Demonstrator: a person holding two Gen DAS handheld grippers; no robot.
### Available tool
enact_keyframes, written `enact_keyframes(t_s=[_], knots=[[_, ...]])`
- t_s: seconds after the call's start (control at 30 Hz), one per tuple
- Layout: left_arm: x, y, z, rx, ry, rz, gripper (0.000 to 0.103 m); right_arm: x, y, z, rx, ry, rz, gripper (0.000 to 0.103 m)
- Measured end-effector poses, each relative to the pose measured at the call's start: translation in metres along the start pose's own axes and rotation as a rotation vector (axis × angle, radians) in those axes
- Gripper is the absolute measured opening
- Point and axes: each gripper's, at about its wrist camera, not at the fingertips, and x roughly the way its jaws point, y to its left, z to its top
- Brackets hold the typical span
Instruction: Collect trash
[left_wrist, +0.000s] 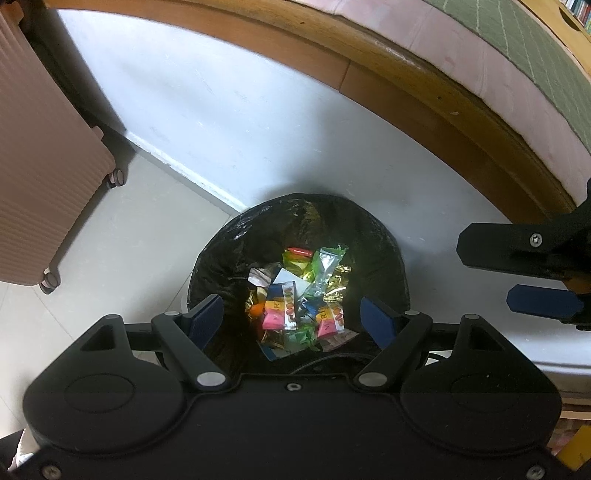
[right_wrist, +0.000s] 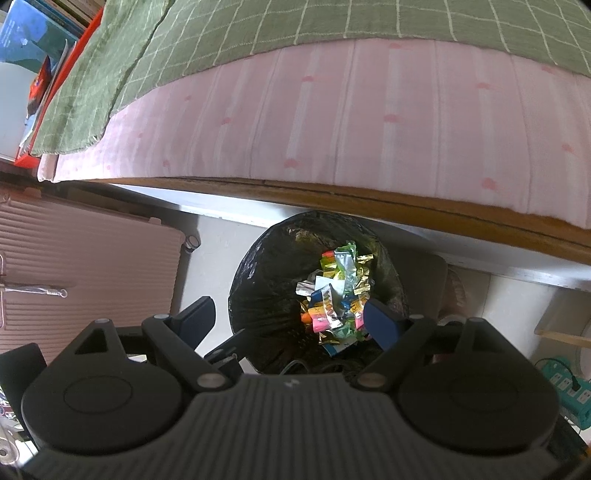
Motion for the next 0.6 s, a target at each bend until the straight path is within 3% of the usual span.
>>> enact_keyframes(t_s=[0.6], knots=[[-0.0017, 0.0010, 0.0018, 0.004, 0.000, -0.003, 0.080, -0.0013, 0.0007, -0.0014, -0.009, 0.001, -0.003, 0.092]])
